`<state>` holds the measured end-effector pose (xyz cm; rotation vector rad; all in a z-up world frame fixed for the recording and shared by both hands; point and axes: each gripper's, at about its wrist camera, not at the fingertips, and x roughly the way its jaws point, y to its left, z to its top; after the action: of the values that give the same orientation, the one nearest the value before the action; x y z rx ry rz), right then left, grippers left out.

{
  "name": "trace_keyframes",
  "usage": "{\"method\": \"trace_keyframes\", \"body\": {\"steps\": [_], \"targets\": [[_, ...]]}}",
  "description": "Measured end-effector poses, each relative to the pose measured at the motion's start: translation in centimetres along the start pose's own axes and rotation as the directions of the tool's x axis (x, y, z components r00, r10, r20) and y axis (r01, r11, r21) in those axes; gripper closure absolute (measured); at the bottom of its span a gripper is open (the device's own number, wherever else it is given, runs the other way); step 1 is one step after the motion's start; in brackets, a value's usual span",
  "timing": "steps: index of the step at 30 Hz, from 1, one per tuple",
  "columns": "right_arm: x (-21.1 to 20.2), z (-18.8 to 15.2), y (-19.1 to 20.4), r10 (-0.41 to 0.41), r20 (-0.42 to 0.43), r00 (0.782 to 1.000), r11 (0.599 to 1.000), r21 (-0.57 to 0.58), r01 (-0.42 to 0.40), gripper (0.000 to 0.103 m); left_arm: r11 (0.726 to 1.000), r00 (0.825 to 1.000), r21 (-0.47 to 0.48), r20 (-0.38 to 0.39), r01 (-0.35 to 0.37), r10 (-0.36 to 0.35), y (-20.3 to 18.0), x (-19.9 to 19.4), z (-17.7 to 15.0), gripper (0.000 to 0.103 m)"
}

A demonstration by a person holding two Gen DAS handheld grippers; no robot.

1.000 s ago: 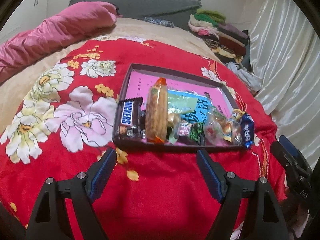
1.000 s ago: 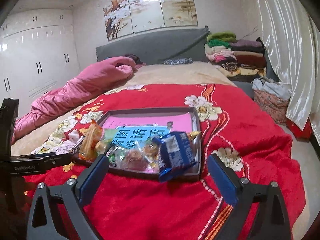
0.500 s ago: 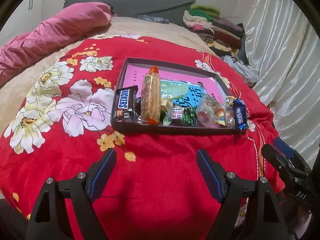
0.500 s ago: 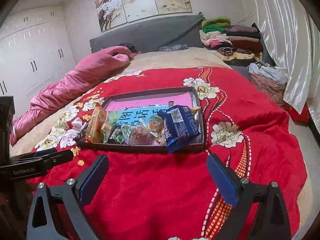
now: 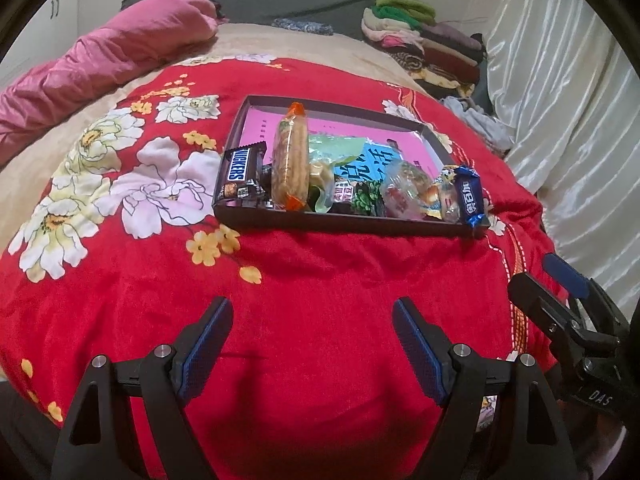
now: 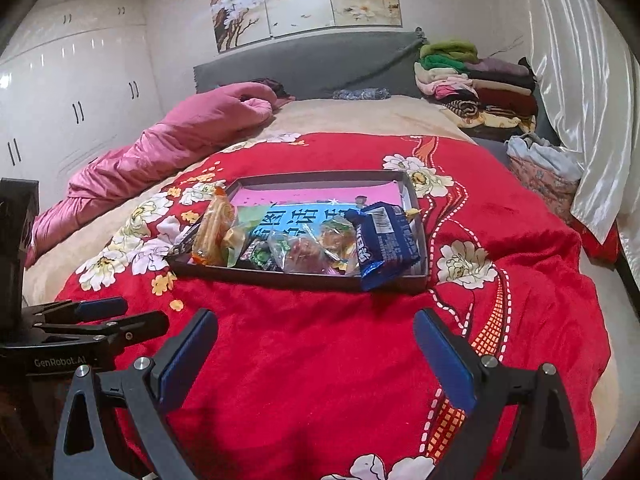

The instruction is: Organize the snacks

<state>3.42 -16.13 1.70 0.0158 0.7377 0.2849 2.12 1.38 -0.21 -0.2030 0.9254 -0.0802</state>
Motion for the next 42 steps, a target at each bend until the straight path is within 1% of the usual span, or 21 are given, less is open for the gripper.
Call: {"method": "trace_keyframes", "body": {"steps": [14, 33, 36, 39, 41, 42], "targets": [[0.2, -0.1, 0.4, 0.011, -0.009, 1.000, 1.000, -0.017, -0.011, 0.004, 1.000, 1.000, 0.003, 0.001, -0.006, 0.006, 0.0, -0.3, 0.2, 0.020], [0.7, -0.3, 0.5, 0.011, -0.022, 1.000, 1.000, -0.009, -0.011, 0.004, 1.000, 1.000, 0.003, -0.007, -0.004, 0.004, -0.1, 0.0, 0.1, 0.020], [0.8, -0.3, 0.3, 0.009, -0.018, 1.000, 1.000, -0.006, -0.009, 0.004, 1.000, 1.000, 0.009, 0.008, 0.004, -0.004, -0.1, -0.1, 0.2, 0.020], [0.8, -0.4, 0.0, 0.009, -0.016, 1.000, 1.000, -0.001, -0.009, 0.004, 1.000, 0.999, 0.017, 0.043, 0.024, -0.025, 0.0, -0.4, 0.6, 0.020], [0.9, -0.5, -0.3, 0.007, -0.015, 1.000, 1.000, 0.000, -0.007, 0.004, 0.998, 0.995, -0.011, 0.075, 0.070, -0.069, 0.9, -0.5, 1.8, 0.020], [1.0, -0.5, -0.4, 0.008, -0.014, 1.000, 1.000, 0.001, -0.008, 0.004, 0.997, 0.993, -0.020, 0.089, 0.078, -0.076, 1.2, -0.6, 2.2, 0.020]]}}
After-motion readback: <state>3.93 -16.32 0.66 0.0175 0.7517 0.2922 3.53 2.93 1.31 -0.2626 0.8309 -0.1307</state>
